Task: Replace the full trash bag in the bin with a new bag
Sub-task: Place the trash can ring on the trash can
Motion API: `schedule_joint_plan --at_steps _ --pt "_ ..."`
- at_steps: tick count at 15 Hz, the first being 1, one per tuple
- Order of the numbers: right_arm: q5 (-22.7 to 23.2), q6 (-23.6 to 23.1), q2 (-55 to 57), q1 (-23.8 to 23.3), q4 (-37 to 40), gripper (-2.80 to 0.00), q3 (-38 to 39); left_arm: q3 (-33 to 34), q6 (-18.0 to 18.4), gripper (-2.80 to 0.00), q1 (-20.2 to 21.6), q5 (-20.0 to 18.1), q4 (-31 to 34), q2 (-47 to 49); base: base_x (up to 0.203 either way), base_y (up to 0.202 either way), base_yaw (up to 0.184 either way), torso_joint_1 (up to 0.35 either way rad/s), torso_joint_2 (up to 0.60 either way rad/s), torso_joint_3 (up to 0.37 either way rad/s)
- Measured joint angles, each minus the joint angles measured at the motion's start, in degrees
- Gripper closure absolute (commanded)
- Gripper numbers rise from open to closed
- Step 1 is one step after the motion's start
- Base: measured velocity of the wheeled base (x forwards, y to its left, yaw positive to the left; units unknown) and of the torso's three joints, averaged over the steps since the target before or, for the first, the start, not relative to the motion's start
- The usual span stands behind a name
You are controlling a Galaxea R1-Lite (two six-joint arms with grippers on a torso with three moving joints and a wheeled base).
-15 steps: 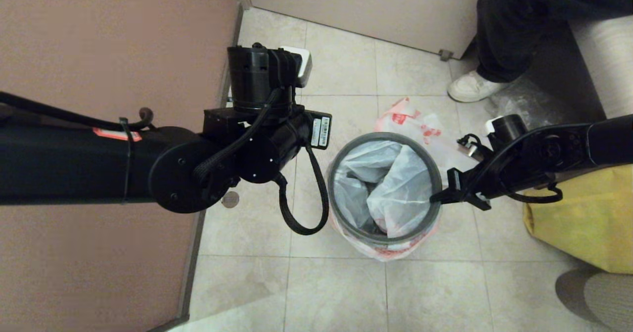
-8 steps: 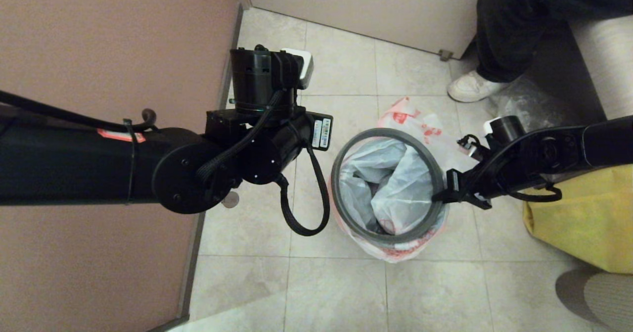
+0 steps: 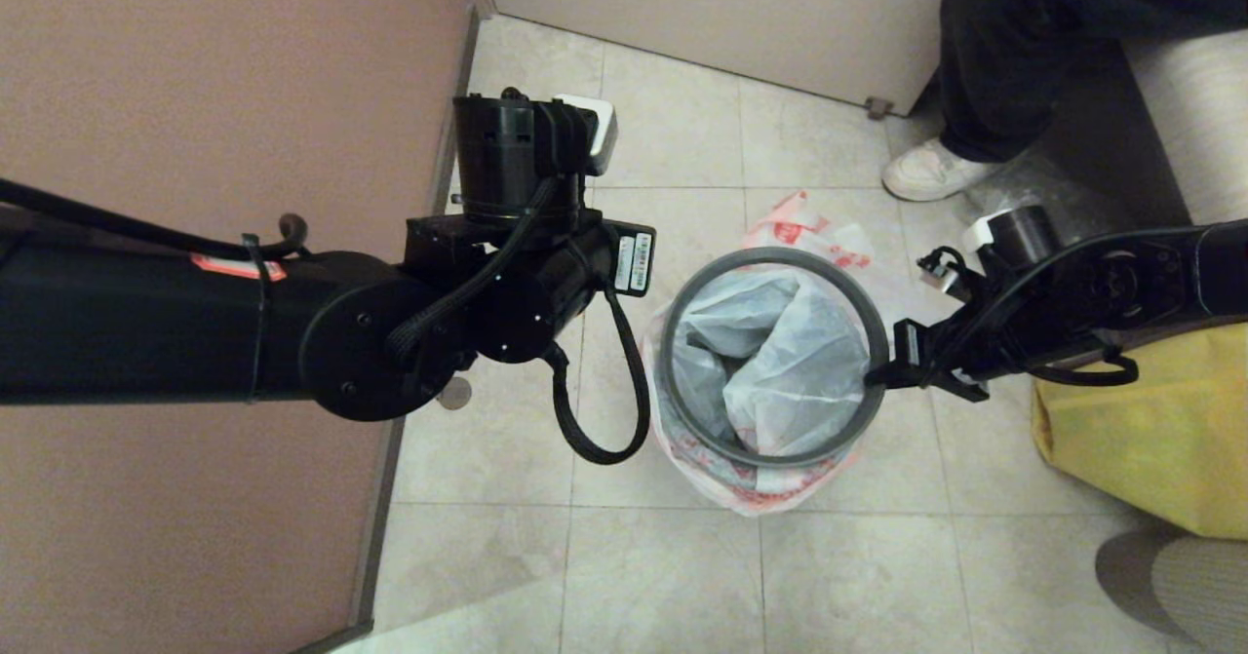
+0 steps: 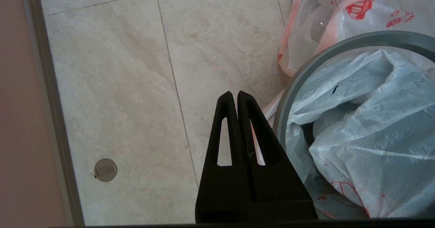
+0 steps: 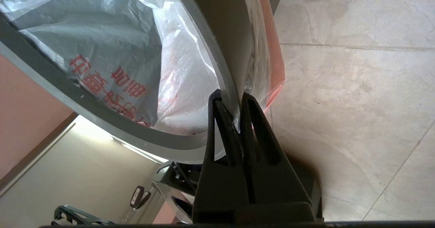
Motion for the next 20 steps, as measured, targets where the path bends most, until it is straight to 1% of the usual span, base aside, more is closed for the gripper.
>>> schedule_joint_plan --at_steps 6,10,15,20 --pt "0.07 -0.1 0.88 1.08 -0.57 0.0 -0.12 -0.18 0.03 0.0 0.11 0.0 0.0 -0.01 0.0 0.0 0.0 0.0 0.0 0.0" --pt "-2.01 -0.13 3.74 1.35 -0.66 0.0 -2.61 -0.29 0.03 0.0 0.18 -0.01 0.0 -0.01 0.0 0.0 0.0 0.0 0.0 0.0" --pt "-2.27 -0.22 5.51 1.38 -0.6 0.0 -3.33 -0.3 0.06 0.0 0.22 0.01 0.0 0.0 0.0 0.0 0.0 0.0 0.0 0.0" --pt "-2.72 -0.13 1.63 1.24 0.35 0.0 -1.11 -0.4 0.06 0.0 0.33 0.0 0.01 -0.01 0.0 0.0 0.0 0.0 0.0 0.0"
